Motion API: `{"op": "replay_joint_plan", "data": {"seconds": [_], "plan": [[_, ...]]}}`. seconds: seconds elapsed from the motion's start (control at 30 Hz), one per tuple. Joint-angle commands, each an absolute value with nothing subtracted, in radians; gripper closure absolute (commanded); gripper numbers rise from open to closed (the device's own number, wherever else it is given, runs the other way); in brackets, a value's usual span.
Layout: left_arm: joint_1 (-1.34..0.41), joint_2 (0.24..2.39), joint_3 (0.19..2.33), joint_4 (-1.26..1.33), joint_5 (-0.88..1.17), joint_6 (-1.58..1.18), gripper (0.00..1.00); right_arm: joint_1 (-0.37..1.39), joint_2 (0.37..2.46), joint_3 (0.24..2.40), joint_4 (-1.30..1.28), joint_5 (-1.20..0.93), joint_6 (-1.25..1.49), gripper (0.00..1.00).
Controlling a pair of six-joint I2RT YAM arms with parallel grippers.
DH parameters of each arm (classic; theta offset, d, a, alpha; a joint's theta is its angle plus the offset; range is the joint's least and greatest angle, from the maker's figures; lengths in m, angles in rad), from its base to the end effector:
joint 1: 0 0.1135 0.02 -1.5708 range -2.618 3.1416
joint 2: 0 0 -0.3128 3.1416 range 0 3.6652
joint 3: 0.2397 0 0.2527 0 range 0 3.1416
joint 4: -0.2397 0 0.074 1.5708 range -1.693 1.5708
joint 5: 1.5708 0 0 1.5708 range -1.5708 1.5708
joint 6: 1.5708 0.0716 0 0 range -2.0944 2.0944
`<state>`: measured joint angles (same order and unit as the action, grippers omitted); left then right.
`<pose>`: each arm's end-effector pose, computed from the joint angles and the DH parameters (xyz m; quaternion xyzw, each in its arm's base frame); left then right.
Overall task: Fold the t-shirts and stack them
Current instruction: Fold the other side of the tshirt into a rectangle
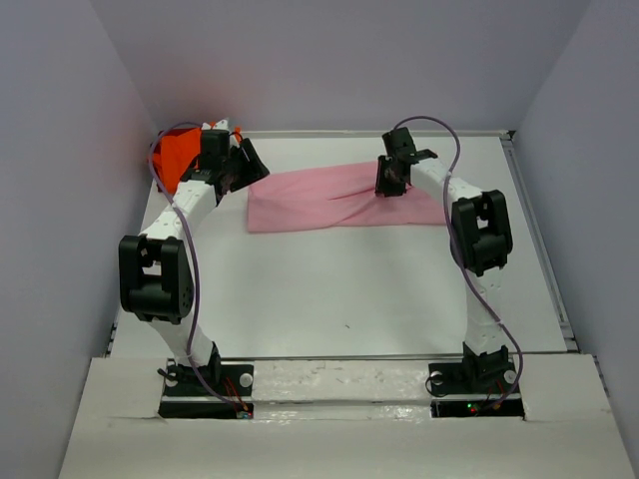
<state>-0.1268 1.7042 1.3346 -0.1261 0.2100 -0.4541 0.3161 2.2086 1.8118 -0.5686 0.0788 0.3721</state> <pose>0.4335 -0.0703 0.3223 -0.0862 0.8516 -0.2321 0.4621 0.5136 0.1621 0.2057 0.0384 0.9531 0.0651 0.2931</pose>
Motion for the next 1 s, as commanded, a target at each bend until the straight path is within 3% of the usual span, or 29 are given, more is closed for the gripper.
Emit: {"op": "replay_joint_plan", "data": {"seconds": [0.0,0.77,0.93,0.97], "plan": [[-0.12,1.672,1.328,-0.101,0.235,-0.454,0.34,0.319,2.194,1.884,-0.558,0.094,0.351,0.64],[-0.117,1.669,1.328,-0.098,0.244,-0.448,0.34,0.319,2.43,2.269,-0.653,0.117,0.319,0.57],[-0.112,1.674,1.327,-0.097,0.238,-0.451,0.34,0.319,2.357,2.243,-0.649,0.126,0.308,0.52],[-0.112,1.674,1.325,-0.097,0.235,-0.451,0.34,0.319,2.336,2.215,-0.634,0.129,0.299,0.45]]}}
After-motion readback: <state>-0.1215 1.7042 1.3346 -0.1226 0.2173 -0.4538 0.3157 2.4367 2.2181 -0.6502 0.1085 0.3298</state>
